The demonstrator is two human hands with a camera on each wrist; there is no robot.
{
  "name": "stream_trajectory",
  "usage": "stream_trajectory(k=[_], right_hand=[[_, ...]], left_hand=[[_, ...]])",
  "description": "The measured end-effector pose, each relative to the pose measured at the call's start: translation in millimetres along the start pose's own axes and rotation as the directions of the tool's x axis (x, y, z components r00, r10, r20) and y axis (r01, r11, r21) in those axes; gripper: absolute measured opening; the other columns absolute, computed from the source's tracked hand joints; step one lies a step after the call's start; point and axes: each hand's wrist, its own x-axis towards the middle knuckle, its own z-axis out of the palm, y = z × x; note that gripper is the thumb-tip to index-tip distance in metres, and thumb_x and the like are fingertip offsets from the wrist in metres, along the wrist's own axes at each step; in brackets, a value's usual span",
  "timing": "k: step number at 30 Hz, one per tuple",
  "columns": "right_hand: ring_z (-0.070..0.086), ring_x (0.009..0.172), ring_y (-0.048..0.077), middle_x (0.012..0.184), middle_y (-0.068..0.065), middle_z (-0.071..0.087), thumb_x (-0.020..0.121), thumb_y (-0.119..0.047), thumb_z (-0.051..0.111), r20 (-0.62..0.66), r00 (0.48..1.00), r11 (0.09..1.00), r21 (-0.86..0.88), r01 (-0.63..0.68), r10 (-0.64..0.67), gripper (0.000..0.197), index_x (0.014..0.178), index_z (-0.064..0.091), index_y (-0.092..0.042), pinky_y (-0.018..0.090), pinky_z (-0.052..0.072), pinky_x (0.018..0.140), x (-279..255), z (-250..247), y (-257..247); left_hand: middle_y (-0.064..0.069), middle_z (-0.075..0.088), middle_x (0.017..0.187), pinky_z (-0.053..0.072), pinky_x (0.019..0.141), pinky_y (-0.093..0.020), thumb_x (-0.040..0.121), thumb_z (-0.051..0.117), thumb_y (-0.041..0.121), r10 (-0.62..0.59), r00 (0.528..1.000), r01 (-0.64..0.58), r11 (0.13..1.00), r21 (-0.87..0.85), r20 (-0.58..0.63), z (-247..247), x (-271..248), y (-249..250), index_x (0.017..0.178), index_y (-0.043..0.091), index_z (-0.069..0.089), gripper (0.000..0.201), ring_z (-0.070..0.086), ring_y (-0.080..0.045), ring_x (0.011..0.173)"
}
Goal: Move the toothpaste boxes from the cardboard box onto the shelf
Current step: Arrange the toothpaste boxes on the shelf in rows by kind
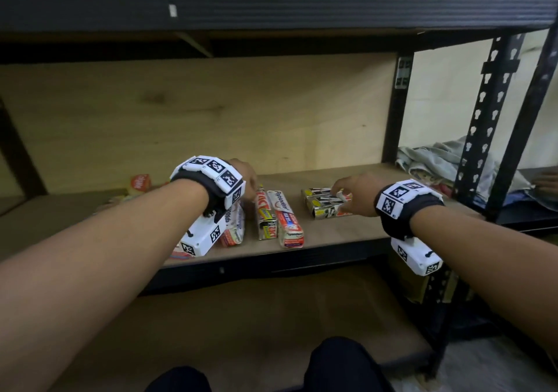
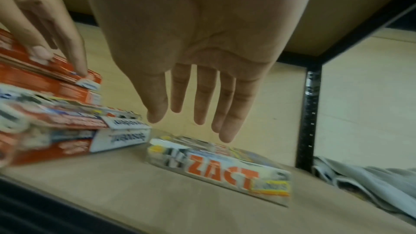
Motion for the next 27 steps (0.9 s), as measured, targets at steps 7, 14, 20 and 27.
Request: stream_trajectory(k=[7,14,20,27], right_hand=[[0.058,0.115,0.022,0.124,-0.003,0.062,0.096,-0.039,0.051,-0.022,0.991,0.986,0.092,0.136,-0.135,0.035,0.129,0.057,-0.029,0.032,0.047,0.091,6,-5,-87],[0.056,0.119,0.027,0.136,0.003,0.057,0.087,-0.062,0.055,-0.022,0.997,0.984,0.160,0.077,-0.074,0.057,0.132,0.057,-0.028,0.033,0.047,0.091,32,18,-132],[0.064,0.098,0.025,0.121,0.002,0.065,0.077,-0.055,0.064,-0.052,0.998,0.963,0.267,0.032,-0.019,0.039,0.114,0.064,-0.041,0.029,0.051,0.076,45,28,-137],[0.071,0.069,0.017,0.091,-0.006,0.071,0.074,-0.041,0.072,-0.097,0.978,0.649,0.759,-0.048,0.187,0.013,0.082,0.074,-0.031,0.027,0.059,0.058,41,11,-129]], left_hand=[[0.004,0.069,0.114,0.052,0.090,-0.030,0.088,0.063,0.043,-0.004,0.993,0.003,1.000,0.007,0.116,21,-39,-43,0.114,0.024,0.070,0.033,0.064,-0.019,0.102],[0.003,0.071,0.104,0.054,0.082,-0.031,0.086,0.062,0.056,0.097,0.985,-0.105,0.993,0.054,0.145,45,-47,-51,0.110,0.023,0.070,0.042,0.065,-0.020,0.093],[0.007,0.070,0.102,0.056,0.083,-0.035,0.081,0.060,0.062,0.115,0.985,-0.127,0.987,0.093,0.127,50,-48,-57,0.111,0.029,0.069,0.046,0.064,-0.017,0.092],[0.005,0.070,0.105,0.054,0.082,-0.030,0.087,0.062,0.055,0.111,0.986,-0.119,0.992,0.050,0.128,44,-50,-53,0.116,0.025,0.068,0.042,0.064,-0.018,0.094]])
